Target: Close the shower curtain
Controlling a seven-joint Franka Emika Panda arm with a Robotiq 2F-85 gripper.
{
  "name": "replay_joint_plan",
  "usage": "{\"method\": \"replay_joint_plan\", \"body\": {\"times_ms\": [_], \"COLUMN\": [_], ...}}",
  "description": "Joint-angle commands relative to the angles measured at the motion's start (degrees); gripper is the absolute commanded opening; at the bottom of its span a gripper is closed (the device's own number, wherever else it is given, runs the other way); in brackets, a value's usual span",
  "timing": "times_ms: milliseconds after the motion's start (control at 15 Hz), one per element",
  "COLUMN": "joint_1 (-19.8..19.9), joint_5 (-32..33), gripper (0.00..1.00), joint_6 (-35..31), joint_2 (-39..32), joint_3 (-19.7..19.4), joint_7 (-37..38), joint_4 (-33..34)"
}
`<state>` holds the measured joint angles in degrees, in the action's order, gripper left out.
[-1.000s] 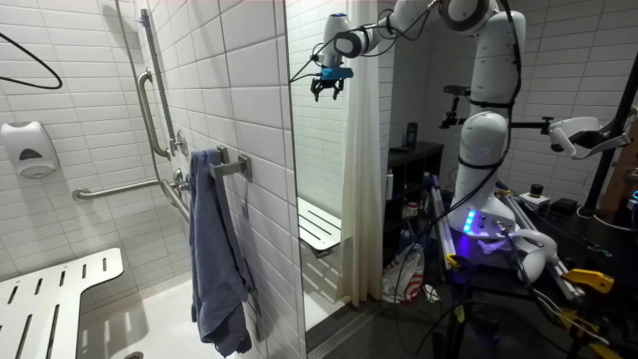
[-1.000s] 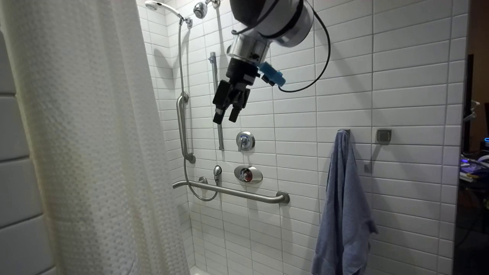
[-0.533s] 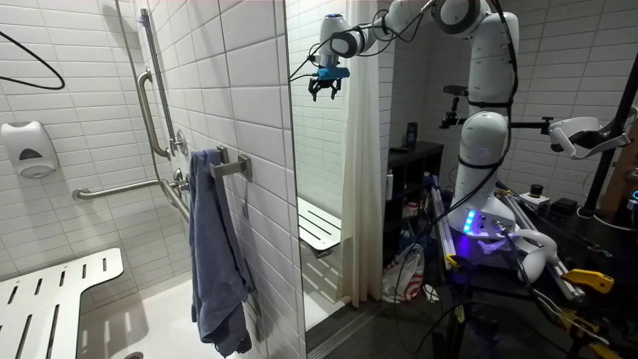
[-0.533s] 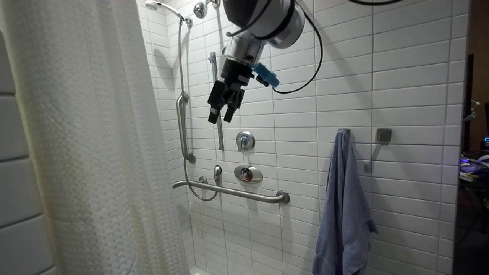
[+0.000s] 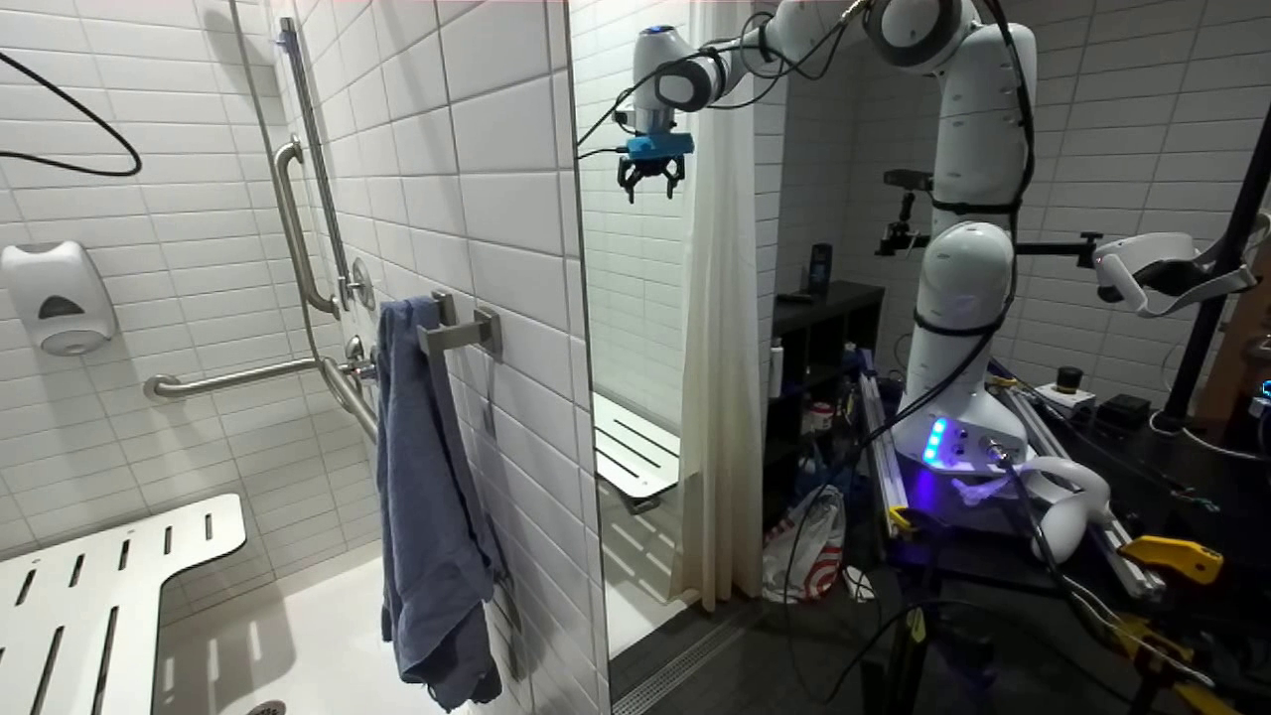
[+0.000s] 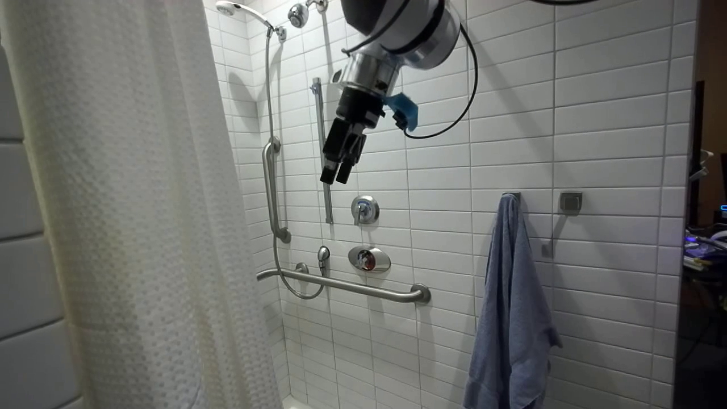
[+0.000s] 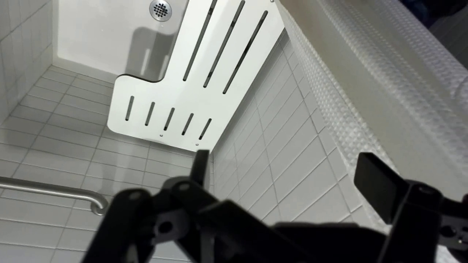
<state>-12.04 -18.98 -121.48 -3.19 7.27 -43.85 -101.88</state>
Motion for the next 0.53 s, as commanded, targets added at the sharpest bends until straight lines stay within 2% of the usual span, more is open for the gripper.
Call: {"method": "replay_joint_plan", "body": {"times_ms": [0, 467], "joint_1": [3.0, 4.5], "joint_5": [-5.6, -11.9], "gripper": [1.0, 1.0], "joint_6": [5.9, 16.3], "joint_2": [3.7, 6.6], "joint_3": [0.5, -1.1], "joint_7": [-12.2, -37.4], "joint_4": [-1.4, -1.9]}}
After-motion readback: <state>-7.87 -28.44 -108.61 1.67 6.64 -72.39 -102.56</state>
